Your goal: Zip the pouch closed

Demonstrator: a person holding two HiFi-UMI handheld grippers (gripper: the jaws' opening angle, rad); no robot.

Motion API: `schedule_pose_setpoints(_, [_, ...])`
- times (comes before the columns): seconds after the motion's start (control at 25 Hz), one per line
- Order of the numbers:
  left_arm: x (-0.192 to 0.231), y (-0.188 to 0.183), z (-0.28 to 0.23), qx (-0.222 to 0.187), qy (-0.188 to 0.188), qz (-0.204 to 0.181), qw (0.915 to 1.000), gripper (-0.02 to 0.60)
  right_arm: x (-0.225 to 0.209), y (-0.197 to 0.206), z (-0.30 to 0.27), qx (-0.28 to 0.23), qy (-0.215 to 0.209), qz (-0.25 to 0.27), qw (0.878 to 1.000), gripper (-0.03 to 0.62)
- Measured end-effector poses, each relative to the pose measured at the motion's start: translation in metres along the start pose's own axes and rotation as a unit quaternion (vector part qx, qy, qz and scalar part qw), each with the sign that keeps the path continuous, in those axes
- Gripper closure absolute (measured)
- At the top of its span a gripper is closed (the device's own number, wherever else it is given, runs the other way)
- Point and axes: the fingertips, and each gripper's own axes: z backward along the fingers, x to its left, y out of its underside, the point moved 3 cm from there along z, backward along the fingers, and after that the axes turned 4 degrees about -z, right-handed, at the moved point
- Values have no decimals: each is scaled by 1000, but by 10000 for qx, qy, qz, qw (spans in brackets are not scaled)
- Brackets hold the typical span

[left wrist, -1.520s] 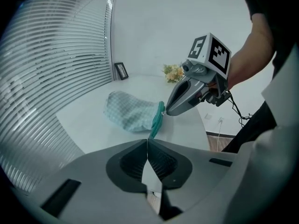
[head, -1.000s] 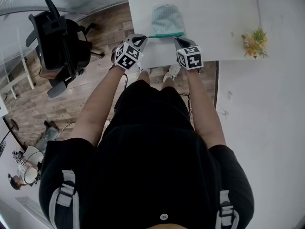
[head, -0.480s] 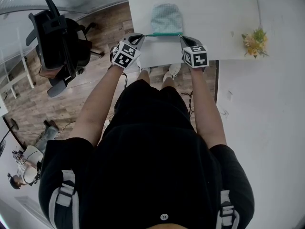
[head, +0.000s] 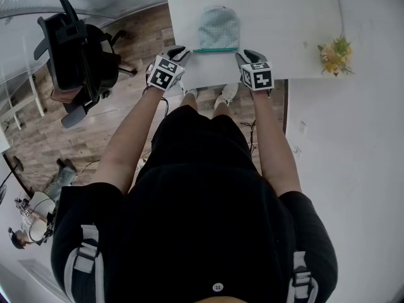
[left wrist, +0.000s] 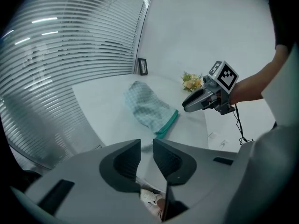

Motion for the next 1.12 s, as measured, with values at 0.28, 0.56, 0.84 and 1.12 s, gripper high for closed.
schedule_pose_setpoints(0.28, [-3, -15, 30, -380, -183, -65, 9991, 466, -1, -6, 21, -237, -146, 177, 9995, 446])
schedule_pose_setpoints(0.56, [-12, -53, 86, -1104, -438, -291, 9925, 466, 10, -24, 52, -619, -414, 378, 9965, 447])
schedule_pose_setpoints(0.84, [-38, -103, 149, -1909, -606, -410, 9789, 467, 38, -64, 116, -1555, -1108, 102, 9816, 450])
schedule_pose_setpoints(1.12, [-72, -152, 202, -2699, -620, -574, 9592, 468, 74, -114, 197, -2614, -1763, 280, 9486, 463])
